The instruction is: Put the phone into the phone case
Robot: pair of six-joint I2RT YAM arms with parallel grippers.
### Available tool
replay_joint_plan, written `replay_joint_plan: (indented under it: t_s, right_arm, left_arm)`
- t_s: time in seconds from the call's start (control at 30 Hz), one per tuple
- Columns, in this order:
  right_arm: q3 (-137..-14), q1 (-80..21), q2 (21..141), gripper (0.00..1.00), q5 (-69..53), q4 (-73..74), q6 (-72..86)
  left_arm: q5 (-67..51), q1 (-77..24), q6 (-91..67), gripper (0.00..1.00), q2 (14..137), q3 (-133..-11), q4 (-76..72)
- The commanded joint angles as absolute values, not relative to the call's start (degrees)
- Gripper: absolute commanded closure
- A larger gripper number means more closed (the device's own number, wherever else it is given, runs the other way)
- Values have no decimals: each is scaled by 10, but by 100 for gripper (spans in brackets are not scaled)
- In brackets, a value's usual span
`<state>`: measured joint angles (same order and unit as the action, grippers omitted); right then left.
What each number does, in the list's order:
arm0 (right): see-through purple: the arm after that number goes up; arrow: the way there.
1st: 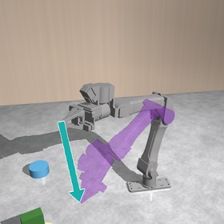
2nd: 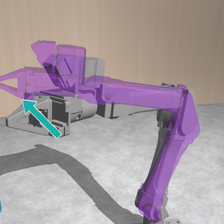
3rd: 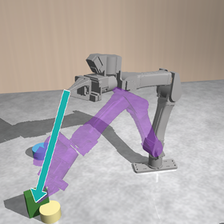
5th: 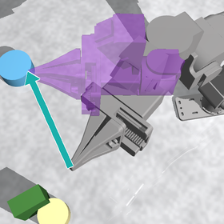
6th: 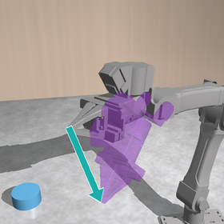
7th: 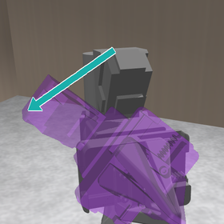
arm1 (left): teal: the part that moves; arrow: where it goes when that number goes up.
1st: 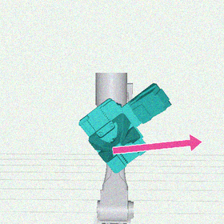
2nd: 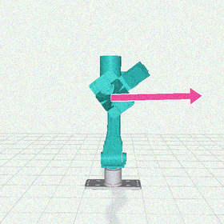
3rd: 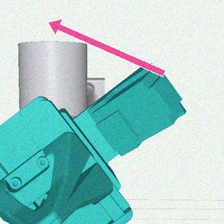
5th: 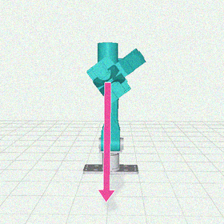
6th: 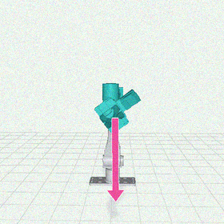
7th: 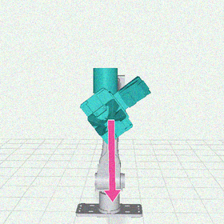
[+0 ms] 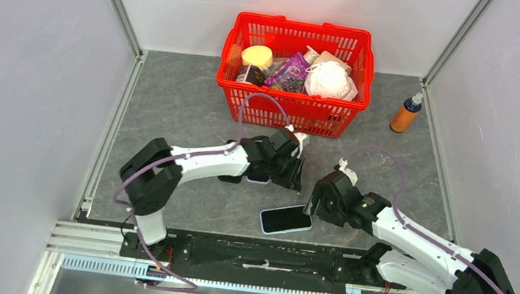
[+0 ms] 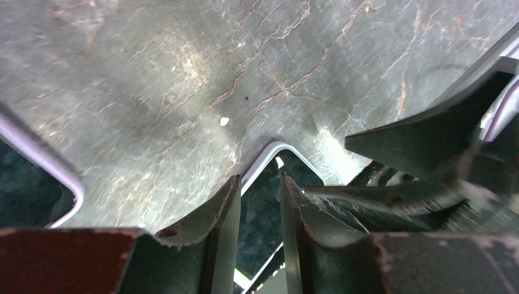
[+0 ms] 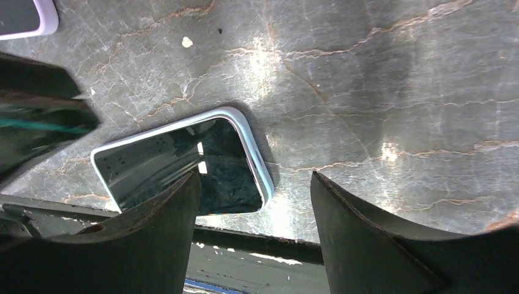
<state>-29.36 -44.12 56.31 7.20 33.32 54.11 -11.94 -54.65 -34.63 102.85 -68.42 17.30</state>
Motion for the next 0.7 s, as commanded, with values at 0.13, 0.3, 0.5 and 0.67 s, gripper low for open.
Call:
replay_joint_plan:
  t_s: [0.13,0.3,0.5,0.67]
  right_arm:
    - [-300,-454,607,27,54,292,521]
    - [-309,-454,616,27,59,294,515]
    - [-319,-454,629,27,62,297,509]
    - [-323,-455,631,26,66,299,509]
  left_arm:
    - [-78,-546,-360,63,870,-540,193]
    - [-84,-577,-365,52,784,-447,203]
    - [-46,-649,-383,48,738,-409,234]
    - [-14,-702,-379,47,759,-406,242]
